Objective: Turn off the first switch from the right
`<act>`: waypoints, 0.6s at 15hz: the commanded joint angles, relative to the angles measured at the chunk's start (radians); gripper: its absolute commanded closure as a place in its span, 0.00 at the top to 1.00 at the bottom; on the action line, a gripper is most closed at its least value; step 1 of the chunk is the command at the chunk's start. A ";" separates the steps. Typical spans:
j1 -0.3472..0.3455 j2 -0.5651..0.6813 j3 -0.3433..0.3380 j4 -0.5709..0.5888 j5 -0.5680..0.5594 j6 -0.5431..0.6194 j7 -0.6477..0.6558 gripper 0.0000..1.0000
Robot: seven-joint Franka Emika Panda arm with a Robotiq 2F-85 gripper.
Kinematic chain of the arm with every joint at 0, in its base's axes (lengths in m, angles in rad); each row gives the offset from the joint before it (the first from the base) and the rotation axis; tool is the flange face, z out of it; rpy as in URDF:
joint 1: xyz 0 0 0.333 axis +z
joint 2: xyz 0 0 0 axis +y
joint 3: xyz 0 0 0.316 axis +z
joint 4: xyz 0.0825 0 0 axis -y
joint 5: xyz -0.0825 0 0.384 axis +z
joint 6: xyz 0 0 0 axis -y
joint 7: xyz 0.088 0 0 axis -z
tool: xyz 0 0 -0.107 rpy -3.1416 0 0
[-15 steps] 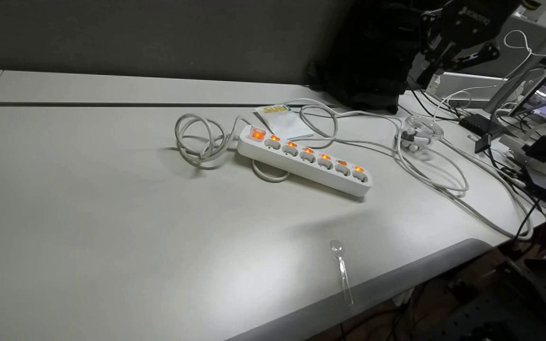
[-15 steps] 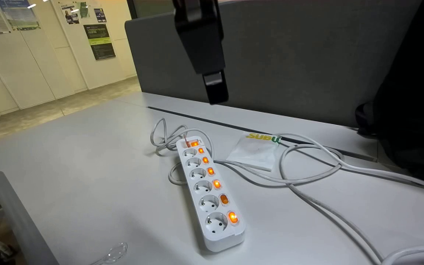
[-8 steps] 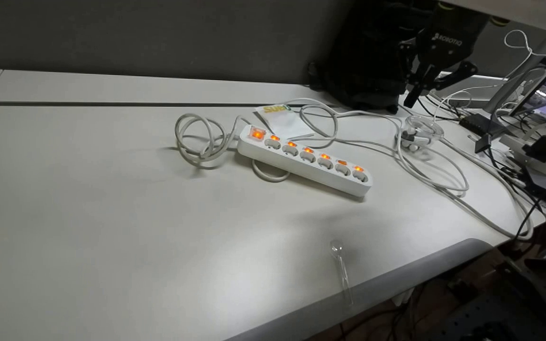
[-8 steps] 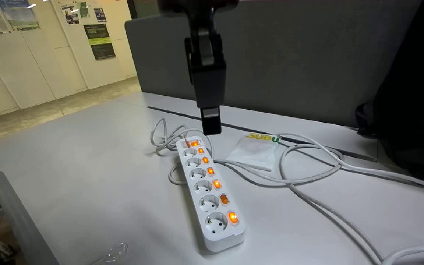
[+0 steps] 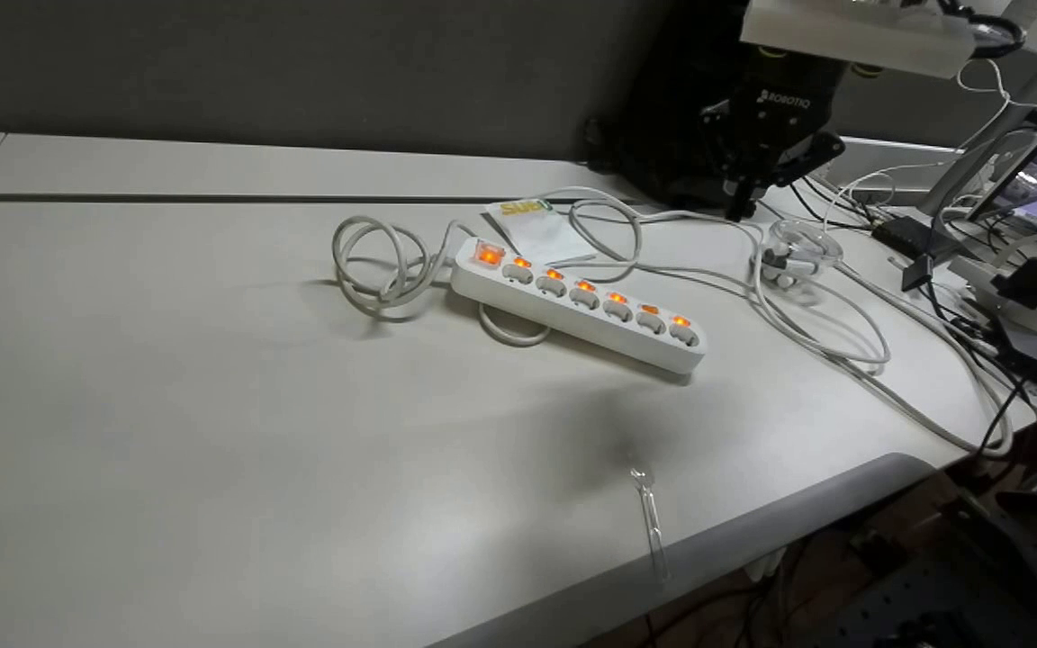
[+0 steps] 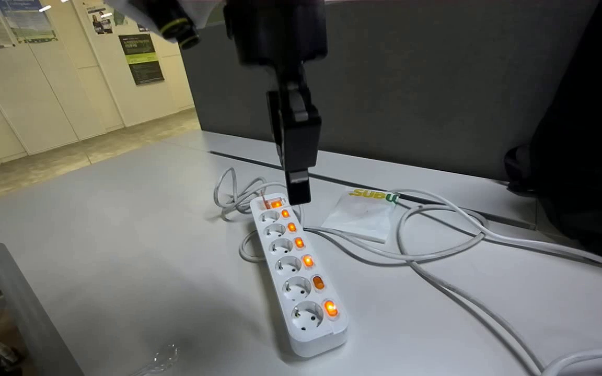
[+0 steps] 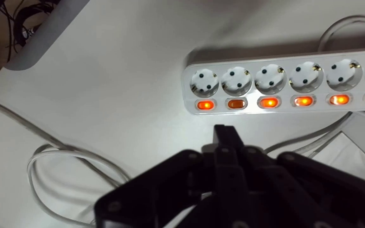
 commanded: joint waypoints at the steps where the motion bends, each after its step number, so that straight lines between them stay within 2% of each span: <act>1: 0.057 0.073 -0.022 0.047 -0.051 -0.008 0.060 0.00; 4: 0.082 0.103 -0.041 0.050 -0.058 0.002 0.070 0.00; 8: 0.100 0.115 -0.086 0.036 -0.127 0.058 0.111 0.00; 9: 0.097 0.107 -0.074 0.027 -0.087 0.049 0.056 0.01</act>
